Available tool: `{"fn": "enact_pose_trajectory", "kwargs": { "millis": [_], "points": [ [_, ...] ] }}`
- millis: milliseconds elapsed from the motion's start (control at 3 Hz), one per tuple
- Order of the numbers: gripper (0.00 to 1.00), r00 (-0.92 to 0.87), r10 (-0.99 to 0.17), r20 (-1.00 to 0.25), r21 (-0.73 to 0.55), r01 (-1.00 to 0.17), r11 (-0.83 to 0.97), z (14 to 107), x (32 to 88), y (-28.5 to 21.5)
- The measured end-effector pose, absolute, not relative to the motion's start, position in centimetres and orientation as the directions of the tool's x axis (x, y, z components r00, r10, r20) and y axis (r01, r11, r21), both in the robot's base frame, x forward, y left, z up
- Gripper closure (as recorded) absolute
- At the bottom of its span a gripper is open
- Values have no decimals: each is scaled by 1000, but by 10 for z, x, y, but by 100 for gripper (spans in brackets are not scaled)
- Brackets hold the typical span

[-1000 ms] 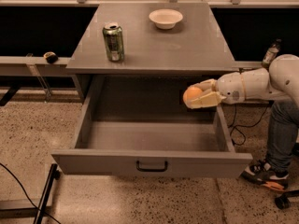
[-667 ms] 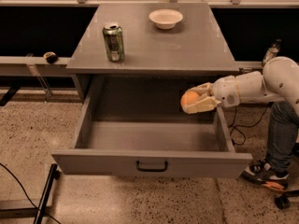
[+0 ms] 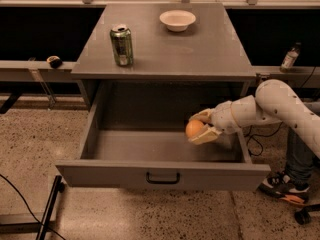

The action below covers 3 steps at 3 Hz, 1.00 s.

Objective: Place orange into top drawer

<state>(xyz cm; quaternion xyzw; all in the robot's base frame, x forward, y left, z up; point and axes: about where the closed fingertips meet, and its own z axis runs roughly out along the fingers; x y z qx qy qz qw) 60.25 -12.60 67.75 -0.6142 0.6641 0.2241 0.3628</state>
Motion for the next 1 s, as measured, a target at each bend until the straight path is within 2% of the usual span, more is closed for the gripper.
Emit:
{"fn": "enact_pose_trajectory", "kwargs": {
  "millis": [333, 1000],
  "points": [
    [100, 31, -674, -738, -138, -985, 106, 651, 602, -119],
    [50, 31, -674, -738, -138, -985, 105, 651, 602, -119]
  ]
}}
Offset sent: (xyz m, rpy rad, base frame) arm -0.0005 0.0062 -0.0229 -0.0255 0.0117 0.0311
